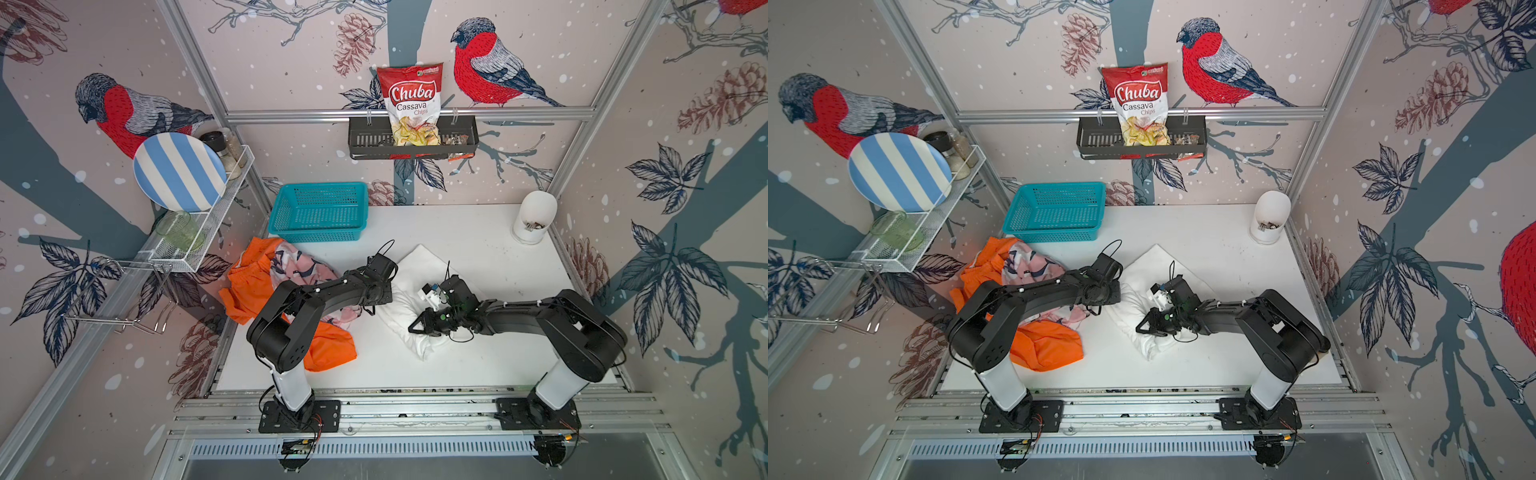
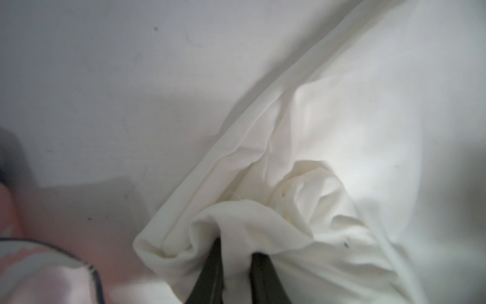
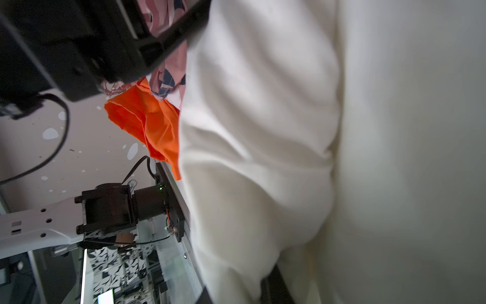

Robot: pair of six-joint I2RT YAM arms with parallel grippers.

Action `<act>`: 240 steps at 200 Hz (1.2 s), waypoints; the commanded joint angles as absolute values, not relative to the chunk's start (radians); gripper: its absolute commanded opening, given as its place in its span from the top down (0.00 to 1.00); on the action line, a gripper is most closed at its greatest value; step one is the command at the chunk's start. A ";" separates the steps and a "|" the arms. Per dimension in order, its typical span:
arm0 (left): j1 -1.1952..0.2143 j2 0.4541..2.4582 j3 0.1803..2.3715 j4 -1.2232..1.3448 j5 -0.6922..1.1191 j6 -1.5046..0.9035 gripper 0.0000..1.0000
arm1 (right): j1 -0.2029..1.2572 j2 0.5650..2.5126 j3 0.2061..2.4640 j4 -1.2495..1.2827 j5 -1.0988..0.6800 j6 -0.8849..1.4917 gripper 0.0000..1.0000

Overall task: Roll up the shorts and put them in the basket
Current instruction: Roll the shorts at the center of the board.

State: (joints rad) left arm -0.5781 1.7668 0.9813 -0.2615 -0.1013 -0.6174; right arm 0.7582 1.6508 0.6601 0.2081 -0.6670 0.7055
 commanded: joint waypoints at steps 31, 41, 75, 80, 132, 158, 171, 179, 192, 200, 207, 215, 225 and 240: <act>-0.543 1.787 0.890 -0.250 -0.092 -0.578 0.88 | 0.872 1.539 0.717 -0.222 -0.234 0.573 0.55; -0.543 1.777 0.886 -0.245 -0.081 -0.577 0.87 | 0.917 1.513 0.769 -0.305 -0.104 0.570 0.53; -0.545 1.716 0.889 -0.250 -0.066 -0.576 0.79 | 1.105 1.502 1.008 -0.549 0.313 0.555 0.41; -0.544 1.703 0.890 -0.254 -0.067 -0.578 0.77 | 1.130 1.508 1.037 -0.567 0.352 0.550 0.38; -0.526 1.568 0.947 -0.319 -0.082 -0.578 0.48 | 1.290 1.754 1.301 -0.696 0.504 0.511 0.17; -0.472 1.529 0.958 -0.347 -0.076 -0.554 0.45 | 1.306 1.860 1.369 -0.721 0.491 0.483 0.07; -0.440 1.513 0.951 -0.353 -0.068 -0.540 0.44 | 1.300 1.895 1.377 -0.732 0.479 0.467 0.04; -0.423 1.504 0.943 -0.354 -0.062 -0.534 0.44 | 1.294 1.908 1.371 -0.734 0.461 0.458 0.02; -0.403 1.491 0.930 -0.355 -0.047 -0.525 0.44 | 1.274 1.925 1.350 -0.723 0.402 0.440 0.01; -0.395 1.484 0.925 -0.356 -0.038 -0.523 0.43 | 1.260 1.932 1.325 -0.710 0.364 0.431 0.00; -0.391 1.479 0.921 -0.356 -0.031 -0.523 0.43 | 1.247 1.936 1.307 -0.697 0.329 0.423 0.00; -0.391 1.472 0.916 -0.354 -0.023 -0.526 0.43 | 1.232 1.937 1.283 -0.678 0.278 0.413 0.01; -0.390 1.460 0.909 -0.351 -0.003 -0.530 0.42 | 1.210 1.934 1.255 -0.649 0.208 0.401 0.03; -0.390 1.446 0.900 -0.347 0.029 -0.538 0.42 | 1.175 1.920 1.211 -0.594 0.083 0.390 0.16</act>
